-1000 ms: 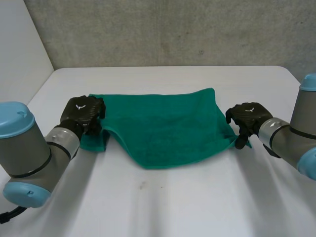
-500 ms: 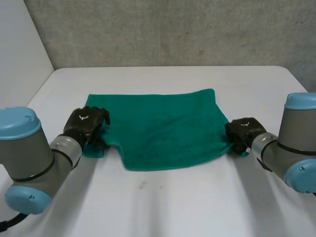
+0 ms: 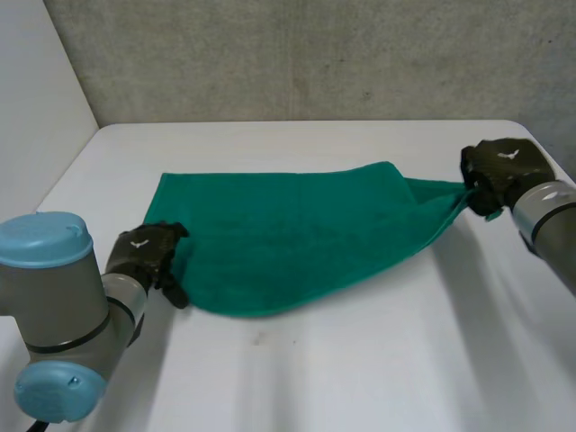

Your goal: Fold the towel.

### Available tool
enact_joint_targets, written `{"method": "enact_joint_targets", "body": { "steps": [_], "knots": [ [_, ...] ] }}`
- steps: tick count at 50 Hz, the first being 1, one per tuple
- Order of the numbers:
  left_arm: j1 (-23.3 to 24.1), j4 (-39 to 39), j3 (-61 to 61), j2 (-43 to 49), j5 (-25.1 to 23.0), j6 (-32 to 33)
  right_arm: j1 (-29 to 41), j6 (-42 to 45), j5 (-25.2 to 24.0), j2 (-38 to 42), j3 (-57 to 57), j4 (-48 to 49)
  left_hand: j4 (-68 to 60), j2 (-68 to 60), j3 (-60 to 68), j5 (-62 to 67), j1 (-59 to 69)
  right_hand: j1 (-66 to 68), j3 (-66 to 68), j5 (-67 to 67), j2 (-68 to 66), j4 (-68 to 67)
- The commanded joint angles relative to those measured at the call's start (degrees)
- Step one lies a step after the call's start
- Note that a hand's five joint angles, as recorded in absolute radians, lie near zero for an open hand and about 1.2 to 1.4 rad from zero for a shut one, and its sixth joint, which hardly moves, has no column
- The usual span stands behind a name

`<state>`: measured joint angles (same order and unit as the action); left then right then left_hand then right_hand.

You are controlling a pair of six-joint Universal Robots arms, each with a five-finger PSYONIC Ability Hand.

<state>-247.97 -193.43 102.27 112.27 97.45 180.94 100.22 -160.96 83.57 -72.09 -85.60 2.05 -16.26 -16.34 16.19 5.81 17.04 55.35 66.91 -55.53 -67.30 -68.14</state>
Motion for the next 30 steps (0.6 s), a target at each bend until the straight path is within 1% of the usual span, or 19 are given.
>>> {"method": "enact_joint_targets", "body": {
  "steps": [1,10,13,15,18,19,24,25,29,30],
  "knots": [
    [-1.0,-0.1,0.7,-0.6,2.0,-0.2,-4.0,1.3,1.2,-0.5,1.9,-0.4,-0.2,-0.1,0.2,0.6,-0.6,24.7,13.1,-14.5,-12.7,-11.9],
    [-0.2,2.0,3.5,-3.7,0.7,-0.1,-5.3,1.8,1.0,0.1,-1.4,-1.3,-2.0,-1.9,2.1,2.5,1.2,24.7,13.1,-14.5,-12.7,-11.9],
    [0.6,3.3,4.3,-4.0,0.4,-0.2,-5.3,1.8,0.9,0.1,-1.9,-1.0,-6.9,-6.8,7.0,7.3,6.1,24.7,13.1,-14.5,-12.7,-11.9],
    [1.1,3.7,4.5,-4.1,0.3,-0.2,-5.4,1.8,0.6,0.2,-1.9,-0.9,-11.3,-11.2,11.3,11.7,10.5,24.7,13.1,-14.5,-12.7,-11.9],
    [1.8,3.7,5.0,-3.9,0.1,-0.3,-5.4,1.7,0.6,0.4,-1.9,-0.8,-29.2,-29.1,29.3,29.7,28.4,24.7,13.1,-14.5,-12.7,-11.9],
    [1.9,3.7,5.1,-3.9,0.1,-0.3,-5.4,1.7,0.5,0.5,-1.9,-0.8,-30.6,-30.5,30.7,31.1,29.8,24.7,13.1,-14.5,-12.7,-11.9],
    [1.7,2.9,4.4,-3.1,0.0,-0.2,-5.3,1.7,0.5,1.5,-1.9,-0.9,-29.1,-29.0,29.2,29.6,28.3,24.7,13.1,-14.5,-12.7,-11.9],
    [1.7,2.5,3.7,-2.4,0.0,-0.2,-5.2,1.8,0.5,1.6,-1.9,-0.9,-27.4,-27.4,27.5,27.9,26.7,24.7,13.1,-14.5,-12.7,-11.9],
    [1.7,2.0,1.2,0.5,-0.2,-0.1,-5.0,1.7,0.5,1.9,-2.2,-0.8,-27.4,-27.4,27.5,27.9,26.6,24.7,13.1,-14.5,-12.7,-11.9],
    [1.6,2.0,-0.7,2.7,-0.2,0.0,-5.0,1.8,0.5,1.9,-2.3,-0.8,-27.6,-27.5,27.7,28.0,26.8,24.7,13.1,-14.5,-12.7,-11.9]
  ]
}}
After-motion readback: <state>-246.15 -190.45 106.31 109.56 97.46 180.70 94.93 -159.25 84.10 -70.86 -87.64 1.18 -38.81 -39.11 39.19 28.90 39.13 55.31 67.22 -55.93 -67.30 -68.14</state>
